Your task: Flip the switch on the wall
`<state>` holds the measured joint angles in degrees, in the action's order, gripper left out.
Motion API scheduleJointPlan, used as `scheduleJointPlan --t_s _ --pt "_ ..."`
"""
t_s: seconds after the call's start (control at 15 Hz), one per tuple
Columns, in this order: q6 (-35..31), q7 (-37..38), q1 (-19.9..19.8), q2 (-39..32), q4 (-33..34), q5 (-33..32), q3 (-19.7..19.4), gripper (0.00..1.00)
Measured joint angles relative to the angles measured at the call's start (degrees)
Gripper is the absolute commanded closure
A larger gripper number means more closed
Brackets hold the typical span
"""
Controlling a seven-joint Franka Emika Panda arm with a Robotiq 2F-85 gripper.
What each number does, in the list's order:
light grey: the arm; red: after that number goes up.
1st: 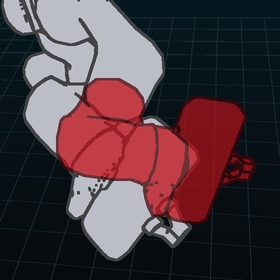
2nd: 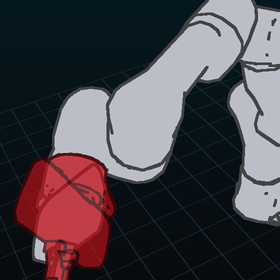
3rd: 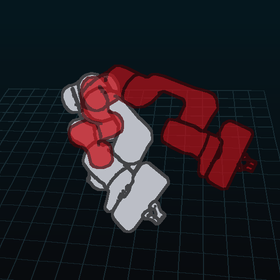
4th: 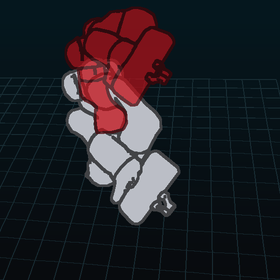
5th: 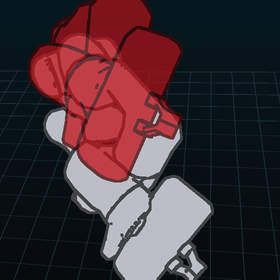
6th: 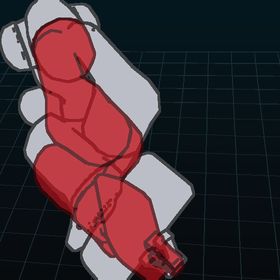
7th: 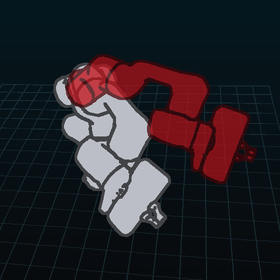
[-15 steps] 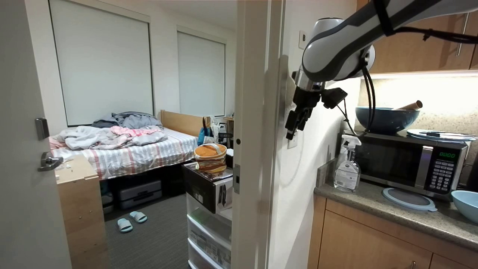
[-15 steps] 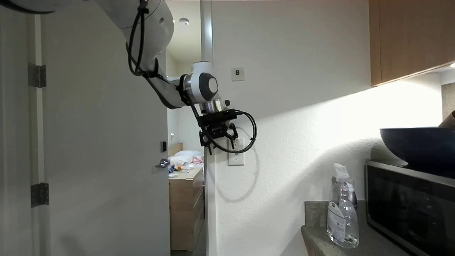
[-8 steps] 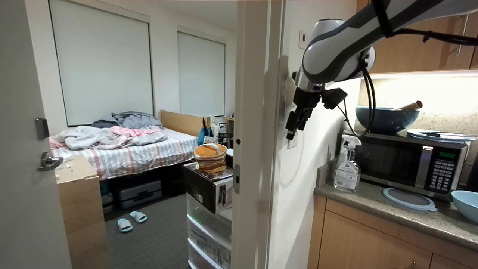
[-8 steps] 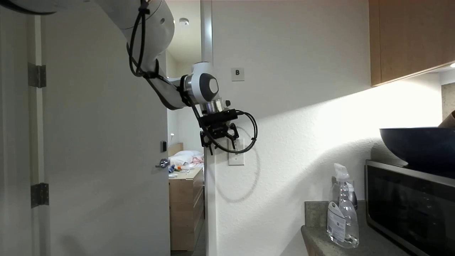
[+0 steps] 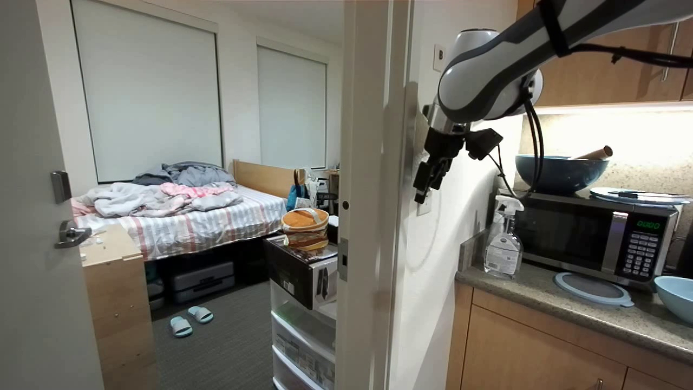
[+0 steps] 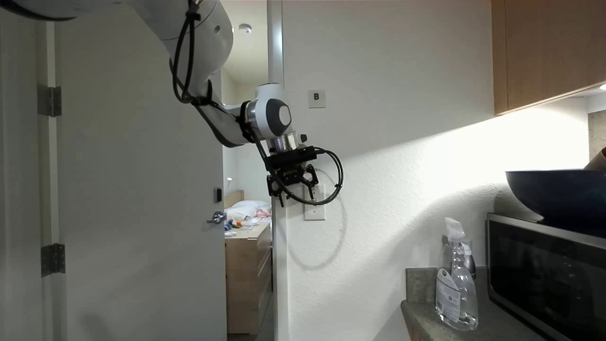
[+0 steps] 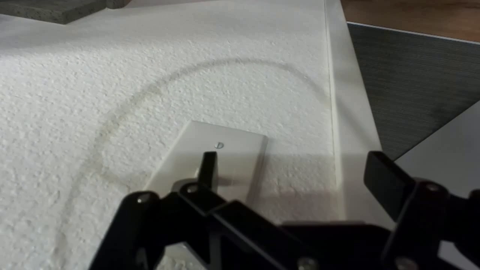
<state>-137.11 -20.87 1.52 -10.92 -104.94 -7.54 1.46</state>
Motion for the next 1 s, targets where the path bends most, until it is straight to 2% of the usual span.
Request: scheduleJointPlan --t_s 0.4,0.8,1.0 --pt "-5.9 4.8 0.1 0.0 0.0 -7.2 -0.6 0.00" --pt "-5.7 5.1 0.1 0.0 0.0 -7.2 -0.7 0.00" --pt "-3.6 5.1 0.1 -0.1 0.0 -5.9 -0.3 0.00"
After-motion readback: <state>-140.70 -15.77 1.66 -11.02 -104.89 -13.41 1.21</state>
